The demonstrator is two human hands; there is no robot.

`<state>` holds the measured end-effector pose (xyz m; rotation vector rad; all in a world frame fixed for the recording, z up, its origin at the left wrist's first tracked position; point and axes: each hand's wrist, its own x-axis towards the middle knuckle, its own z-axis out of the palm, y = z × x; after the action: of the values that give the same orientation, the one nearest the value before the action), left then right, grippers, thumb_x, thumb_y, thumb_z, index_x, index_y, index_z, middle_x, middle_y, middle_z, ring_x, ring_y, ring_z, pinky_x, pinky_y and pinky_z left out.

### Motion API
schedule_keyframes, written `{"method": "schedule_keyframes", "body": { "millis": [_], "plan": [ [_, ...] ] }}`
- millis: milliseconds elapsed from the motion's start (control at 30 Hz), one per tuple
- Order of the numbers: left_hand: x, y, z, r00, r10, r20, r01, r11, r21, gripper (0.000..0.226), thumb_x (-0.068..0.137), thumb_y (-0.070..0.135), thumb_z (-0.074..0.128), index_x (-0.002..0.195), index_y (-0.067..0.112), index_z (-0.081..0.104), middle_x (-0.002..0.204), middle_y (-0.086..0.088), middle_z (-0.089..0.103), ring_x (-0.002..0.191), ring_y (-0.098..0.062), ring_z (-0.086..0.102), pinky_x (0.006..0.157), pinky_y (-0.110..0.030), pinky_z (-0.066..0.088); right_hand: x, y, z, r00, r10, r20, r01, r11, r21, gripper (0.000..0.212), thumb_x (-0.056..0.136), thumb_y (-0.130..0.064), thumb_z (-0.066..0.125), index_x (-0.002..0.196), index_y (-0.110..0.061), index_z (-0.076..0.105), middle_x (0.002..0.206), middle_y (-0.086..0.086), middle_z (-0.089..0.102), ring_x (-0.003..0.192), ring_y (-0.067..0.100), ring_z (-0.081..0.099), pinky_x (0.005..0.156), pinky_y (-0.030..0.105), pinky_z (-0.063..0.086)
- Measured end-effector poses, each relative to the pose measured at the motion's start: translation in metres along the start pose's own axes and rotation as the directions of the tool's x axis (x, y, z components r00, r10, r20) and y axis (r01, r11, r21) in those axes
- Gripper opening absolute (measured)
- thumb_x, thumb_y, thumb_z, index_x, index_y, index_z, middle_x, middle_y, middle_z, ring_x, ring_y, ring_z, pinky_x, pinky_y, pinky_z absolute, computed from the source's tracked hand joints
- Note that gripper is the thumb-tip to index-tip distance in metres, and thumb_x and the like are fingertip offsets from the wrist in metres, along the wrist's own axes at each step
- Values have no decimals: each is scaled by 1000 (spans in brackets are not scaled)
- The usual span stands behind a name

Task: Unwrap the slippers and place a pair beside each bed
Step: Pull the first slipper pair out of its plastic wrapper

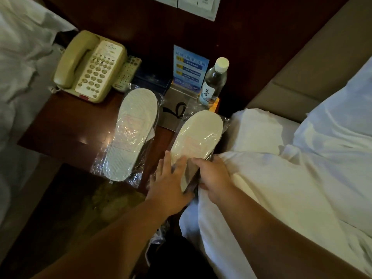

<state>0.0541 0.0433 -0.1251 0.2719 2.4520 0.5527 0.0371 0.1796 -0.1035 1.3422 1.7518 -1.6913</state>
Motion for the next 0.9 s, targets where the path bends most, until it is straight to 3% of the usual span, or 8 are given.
{"method": "schedule_keyframes", "body": {
  "millis": [67, 167, 400, 567, 633, 733, 800, 900],
  "plan": [
    [2, -1, 12, 997, 6, -74, -4, 1000, 28, 110, 80, 52, 69, 149, 46, -16, 160, 1, -31, 150, -34, -15, 115, -62, 12, 4, 7, 3, 995, 29, 90, -35, 997, 63, 48, 67, -35, 73, 113, -26, 62, 101, 2, 73, 91, 27, 69, 81, 52, 57],
    [5, -2, 26, 981, 15, -192, -10, 1000, 27, 110, 79, 40, 73, 147, 49, -14, 160, 5, -25, 150, -34, -5, 113, -62, 20, 11, 17, 2, 989, 7, 151, -22, 994, 103, 34, 72, -28, 73, 105, -27, 64, 91, 0, 76, 86, 23, 70, 73, 44, 59],
    [-23, -1, 39, 901, 30, -432, -109, 982, -158, 86, 75, 46, 69, 147, 45, 23, 162, 11, 6, 145, -26, 19, 112, -54, 32, -13, 41, -10, 953, -193, 233, 149, 970, 192, 34, 72, -24, 76, 105, -21, 65, 92, 1, 73, 88, 21, 67, 65, 34, 54],
    [-83, 18, 35, 799, 30, -601, -283, 900, -332, 77, 71, 50, 75, 140, 40, 43, 159, 10, 22, 142, -12, 29, 109, -30, 35, -69, 55, -41, 861, -315, 399, 222, 939, 263, 44, 73, -30, 78, 113, -24, 61, 99, 6, 70, 88, 27, 65, 50, 40, 55],
    [-112, 32, 26, 761, 62, -645, -355, 872, -336, 75, 70, 48, 74, 138, 43, 43, 158, 13, 22, 137, -2, 27, 99, -12, 27, -99, 58, -51, 803, -359, 475, 262, 929, 260, 41, 78, -32, 76, 115, -24, 60, 93, 2, 74, 78, 23, 70, 50, 40, 56],
    [-148, 54, 3, 722, 87, -687, -407, 856, -319, 75, 74, 33, 76, 140, 43, 42, 156, 20, 21, 141, -3, 26, 88, -2, 21, -145, 50, -63, 714, -402, 573, 269, 913, 306, 30, 86, -30, 70, 113, -19, 66, 95, 5, 76, 75, 22, 74, 54, 34, 57],
    [-169, 68, -17, 704, 118, -700, -413, 870, -269, 80, 74, 37, 74, 144, 44, 36, 157, 22, 18, 144, -5, 22, 96, -6, 22, -172, 38, -70, 676, -466, 571, 314, 883, 348, 30, 86, -28, 70, 115, -20, 65, 97, 7, 76, 81, 25, 74, 59, 36, 57],
    [-203, 83, -41, 697, 174, -696, -414, 890, -192, 88, 65, 55, 62, 146, 50, 28, 160, 24, 11, 148, -8, 13, 115, -34, 24, -205, 23, -81, 628, -613, 480, 482, 790, 379, 42, 81, -26, 75, 119, -25, 60, 98, 3, 76, 83, 24, 74, 61, 41, 59]
  ]
}}
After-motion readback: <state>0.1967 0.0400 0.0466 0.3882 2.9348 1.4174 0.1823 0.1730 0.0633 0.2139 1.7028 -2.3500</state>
